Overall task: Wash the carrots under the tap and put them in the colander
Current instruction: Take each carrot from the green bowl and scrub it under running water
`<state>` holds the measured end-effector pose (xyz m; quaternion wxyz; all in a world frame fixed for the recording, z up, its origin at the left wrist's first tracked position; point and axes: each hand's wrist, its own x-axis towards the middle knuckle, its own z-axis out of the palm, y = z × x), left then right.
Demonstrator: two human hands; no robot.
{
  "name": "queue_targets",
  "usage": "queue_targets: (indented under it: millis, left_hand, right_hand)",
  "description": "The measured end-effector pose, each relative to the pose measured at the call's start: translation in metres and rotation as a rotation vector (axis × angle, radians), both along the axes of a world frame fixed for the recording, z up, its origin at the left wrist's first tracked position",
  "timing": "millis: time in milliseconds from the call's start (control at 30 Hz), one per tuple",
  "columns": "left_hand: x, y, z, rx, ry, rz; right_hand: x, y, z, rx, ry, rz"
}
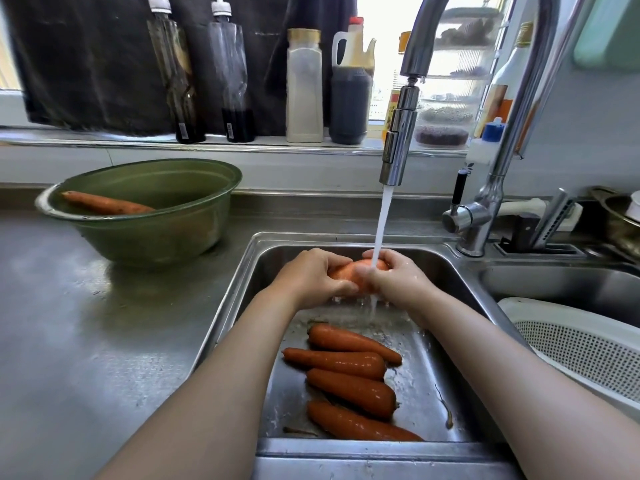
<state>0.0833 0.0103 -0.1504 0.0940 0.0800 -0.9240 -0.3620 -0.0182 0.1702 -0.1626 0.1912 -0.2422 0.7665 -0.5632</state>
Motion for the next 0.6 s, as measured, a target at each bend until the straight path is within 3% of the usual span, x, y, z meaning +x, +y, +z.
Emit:
queue_targets:
  millis: [133, 300, 500, 600]
  left_hand:
    - [0.001, -0.001, 0.002, -0.037, 0.035, 0.006]
    - [0.003, -0.009, 0.0, 0.0, 0.006, 0.042]
    - [0.007, -0.011, 0.001, 0.123, 0.014, 0.015]
    - [0.007, -0.011, 0.001, 0.172, 0.023, 0.017]
  right_hand:
    - [-0.007, 0.001, -0.001, -0.041, -0.046, -0.007]
    - [-0.024, 0.015, 0.001, -0.067, -0.222, 0.222]
    - [-0.014, 0.004, -0.002, -0.123, -0.033, -0.041]
    - [-0.015, 0.002, -0.002, -0.179, -0.081, -0.089]
